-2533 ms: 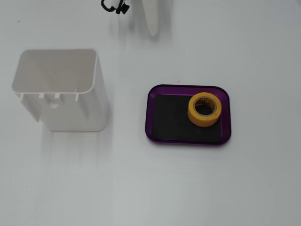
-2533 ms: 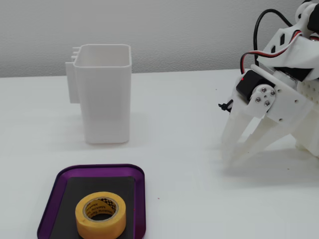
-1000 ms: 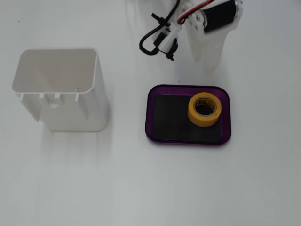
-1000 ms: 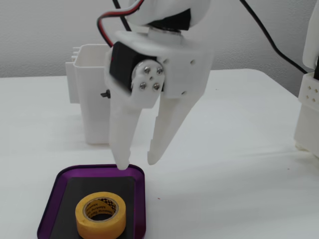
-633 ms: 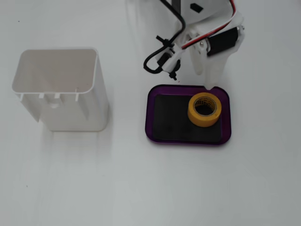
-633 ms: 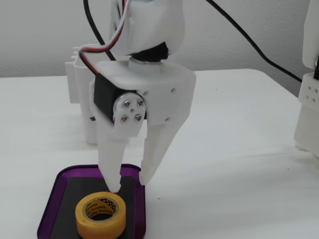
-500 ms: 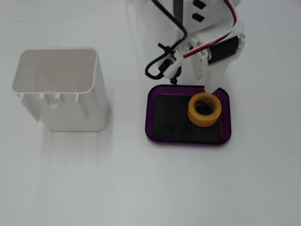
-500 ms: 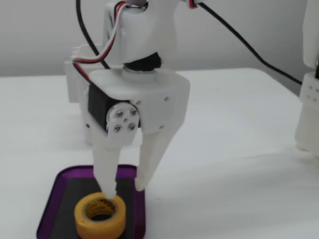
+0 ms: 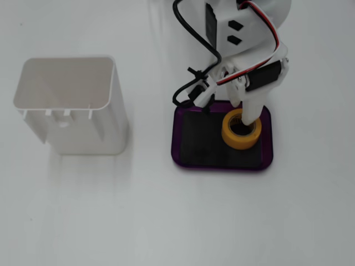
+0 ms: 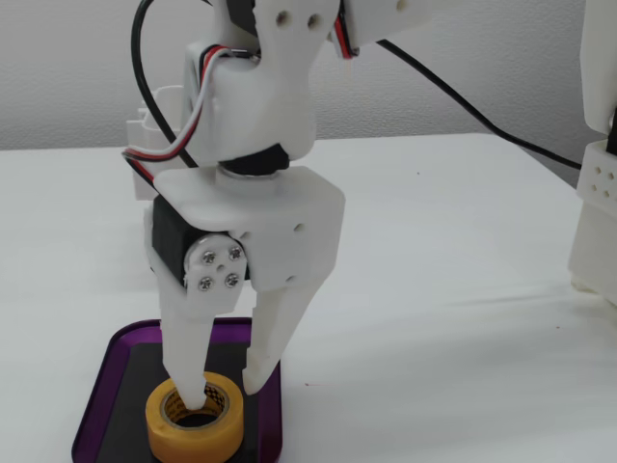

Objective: Remove the yellow tape from the box.

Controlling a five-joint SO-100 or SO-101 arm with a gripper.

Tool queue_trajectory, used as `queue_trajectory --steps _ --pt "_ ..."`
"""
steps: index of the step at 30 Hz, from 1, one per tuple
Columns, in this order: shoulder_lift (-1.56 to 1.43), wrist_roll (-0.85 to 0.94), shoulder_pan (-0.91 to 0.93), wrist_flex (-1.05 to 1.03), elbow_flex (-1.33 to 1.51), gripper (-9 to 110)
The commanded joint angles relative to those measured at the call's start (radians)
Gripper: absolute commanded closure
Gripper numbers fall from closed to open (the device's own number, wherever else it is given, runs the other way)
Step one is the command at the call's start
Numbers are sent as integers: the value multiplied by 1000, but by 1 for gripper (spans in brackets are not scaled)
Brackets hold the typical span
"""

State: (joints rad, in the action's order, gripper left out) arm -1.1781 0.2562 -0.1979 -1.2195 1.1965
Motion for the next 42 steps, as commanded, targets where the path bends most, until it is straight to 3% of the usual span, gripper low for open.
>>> queue_trajectory --steps 1,42 --pt "-11 -5 -5 29 -25 92" --pt "-11 -3 -2 26 29 92"
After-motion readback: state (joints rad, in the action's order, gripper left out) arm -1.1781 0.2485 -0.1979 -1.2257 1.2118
